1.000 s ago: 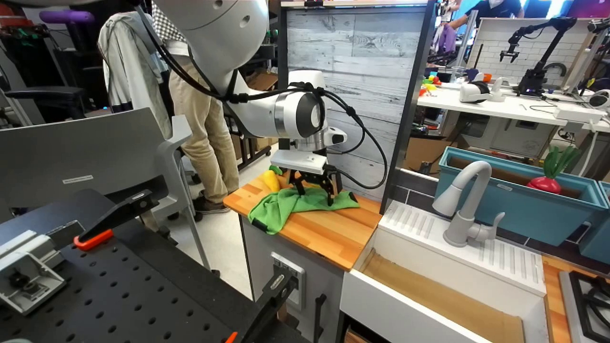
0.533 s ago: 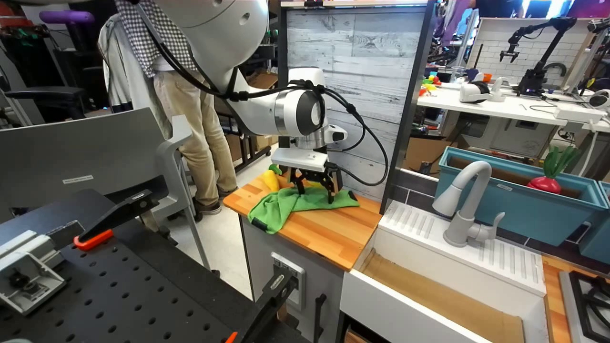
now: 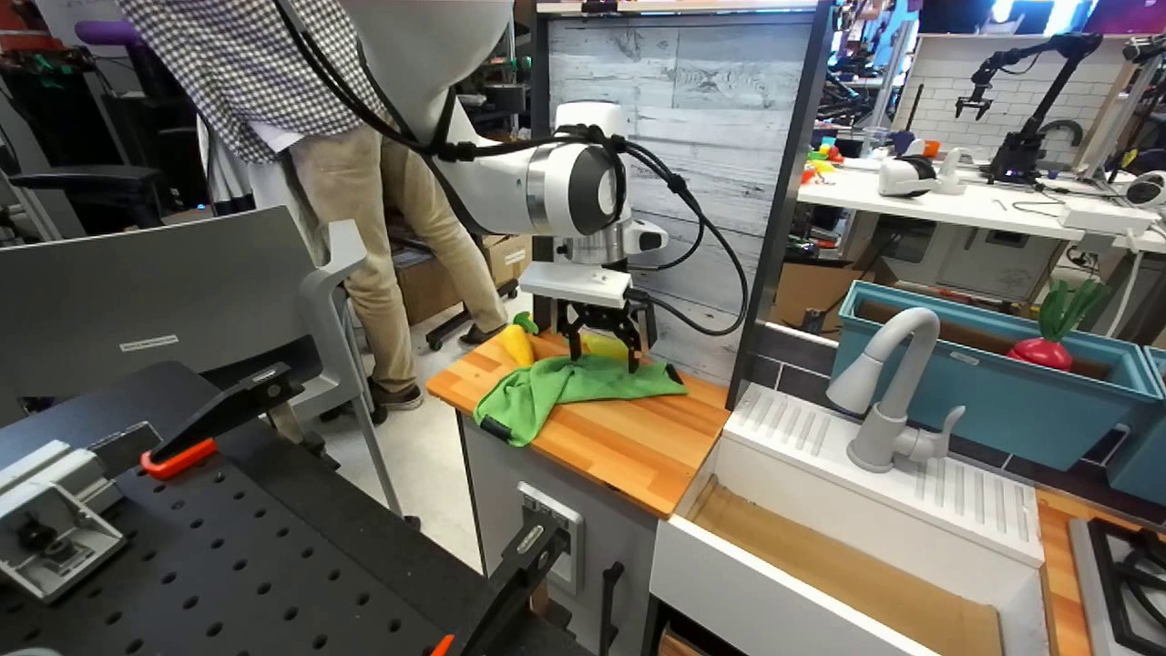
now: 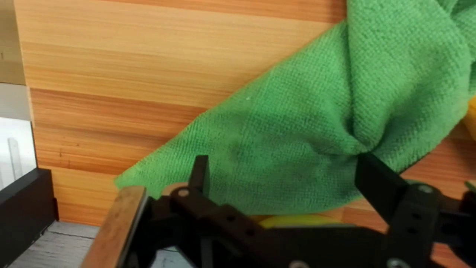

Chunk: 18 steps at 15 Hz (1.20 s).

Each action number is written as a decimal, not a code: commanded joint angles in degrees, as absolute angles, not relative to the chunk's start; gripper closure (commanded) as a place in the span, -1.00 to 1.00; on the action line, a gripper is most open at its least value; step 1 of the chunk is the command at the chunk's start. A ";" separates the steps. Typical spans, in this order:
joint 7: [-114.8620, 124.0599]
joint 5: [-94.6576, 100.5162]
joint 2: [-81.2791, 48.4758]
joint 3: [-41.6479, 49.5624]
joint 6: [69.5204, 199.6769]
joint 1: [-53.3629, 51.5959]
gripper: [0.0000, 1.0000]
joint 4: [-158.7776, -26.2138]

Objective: Move the towel to the left then move the tap nozzle to the left then to the right

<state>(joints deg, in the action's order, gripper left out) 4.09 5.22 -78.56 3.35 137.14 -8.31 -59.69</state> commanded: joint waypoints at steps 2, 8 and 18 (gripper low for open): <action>1.47 4.73 -69.84 2.06 139.30 -6.24 -1.00 -72.47; -0.09 5.42 -60.64 2.78 142.58 -2.92 -1.00 -87.39; -5.26 3.56 -50.52 2.77 144.56 7.42 -1.00 -101.30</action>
